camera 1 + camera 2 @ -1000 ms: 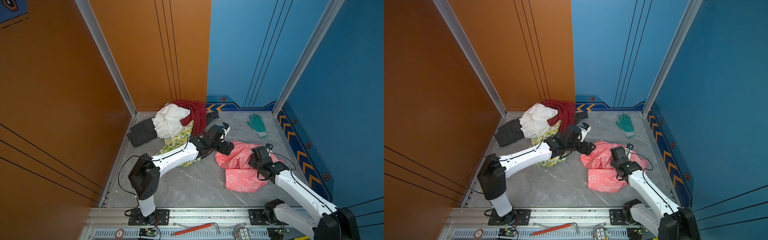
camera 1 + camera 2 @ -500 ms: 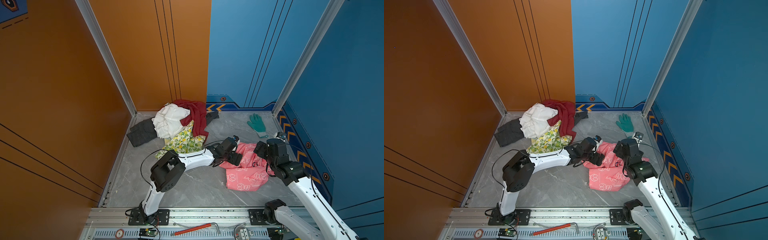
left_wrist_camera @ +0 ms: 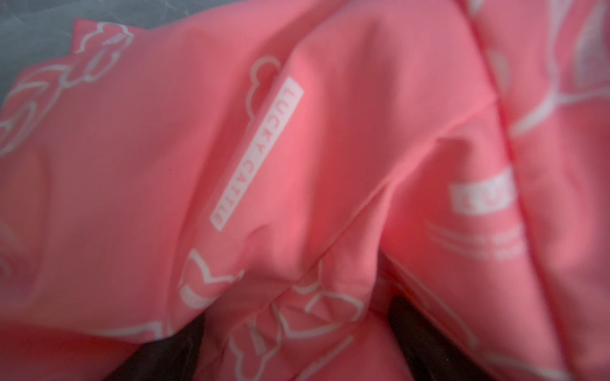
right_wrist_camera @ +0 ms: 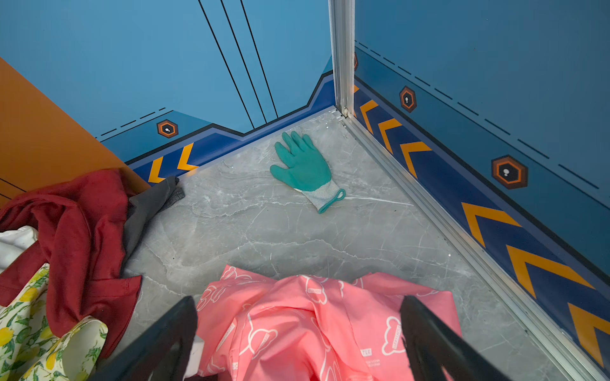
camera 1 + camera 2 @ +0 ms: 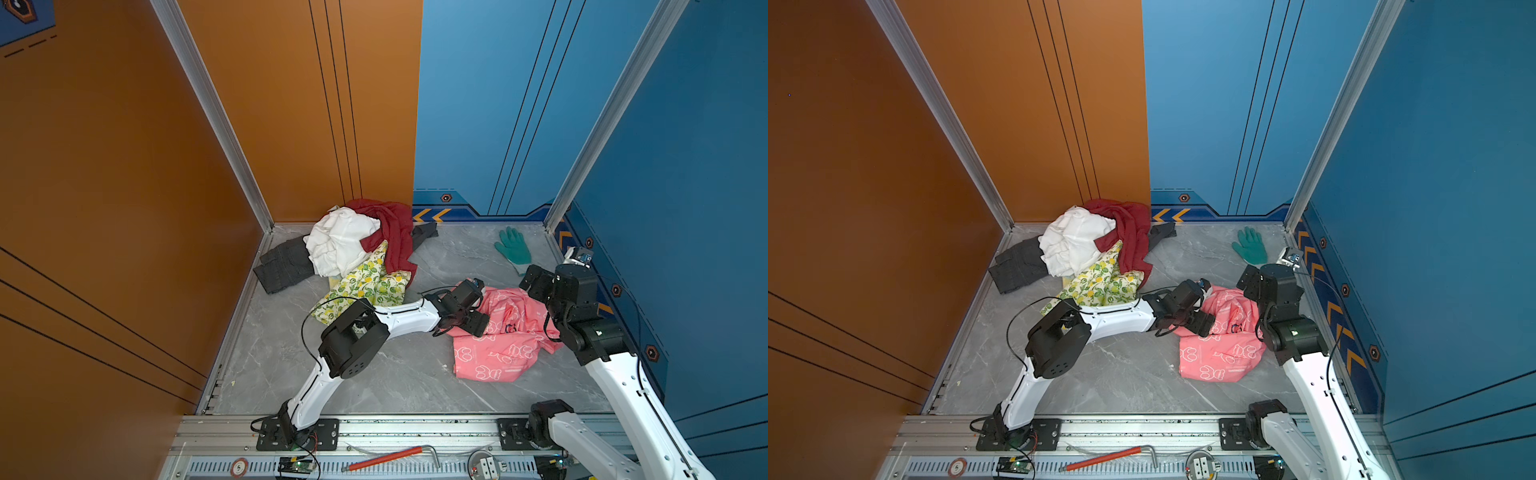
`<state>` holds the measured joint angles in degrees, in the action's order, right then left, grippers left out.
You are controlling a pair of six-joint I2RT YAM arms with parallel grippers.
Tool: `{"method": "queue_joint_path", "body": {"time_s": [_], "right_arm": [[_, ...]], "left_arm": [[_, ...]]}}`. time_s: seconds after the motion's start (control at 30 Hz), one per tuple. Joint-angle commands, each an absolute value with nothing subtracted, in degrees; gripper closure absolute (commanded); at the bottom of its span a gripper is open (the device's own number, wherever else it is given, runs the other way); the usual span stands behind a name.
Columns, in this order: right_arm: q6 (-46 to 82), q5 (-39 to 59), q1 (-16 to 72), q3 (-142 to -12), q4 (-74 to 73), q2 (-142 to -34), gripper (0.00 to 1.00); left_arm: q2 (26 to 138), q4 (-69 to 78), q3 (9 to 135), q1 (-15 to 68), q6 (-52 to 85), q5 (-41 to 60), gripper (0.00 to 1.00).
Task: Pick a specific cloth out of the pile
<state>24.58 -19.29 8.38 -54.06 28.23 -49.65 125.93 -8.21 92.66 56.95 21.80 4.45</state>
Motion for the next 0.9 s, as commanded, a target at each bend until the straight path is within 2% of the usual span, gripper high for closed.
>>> {"method": "queue_joint_path", "body": {"time_s": [0.0, 0.07, 0.33, 0.5, 0.7, 0.87], "right_arm": [[21.5, -15.7, 6.4, -55.7, 25.1, -49.9, 0.00], [20.1, -14.4, 5.4, -55.8, 23.9, -50.1, 0.00], [16.6, -9.1, 2.8, -51.2, 17.1, -49.4, 0.00], [14.7, -9.1, 3.0, -43.5, 9.4, -47.9, 0.00], [11.1, -11.2, 2.9, -31.6, -4.8, -48.8, 0.00], [6.7, -13.3, 3.6, -22.8, -19.6, -54.7, 0.00]], "left_arm": [[121.3, -10.2, 93.7, 55.9, 18.1, 5.4, 0.09], [117.9, -9.0, 93.2, 54.8, 17.0, 6.5, 0.02], [104.4, -4.3, 85.8, 49.3, 16.5, 9.2, 0.02], [91.2, 2.3, 73.0, 43.2, 17.3, 7.6, 0.02], [71.0, 0.1, 55.4, 28.6, 15.9, -1.7, 0.02], [61.7, -2.3, 45.4, 13.4, 10.1, -9.6, 0.02]]}}
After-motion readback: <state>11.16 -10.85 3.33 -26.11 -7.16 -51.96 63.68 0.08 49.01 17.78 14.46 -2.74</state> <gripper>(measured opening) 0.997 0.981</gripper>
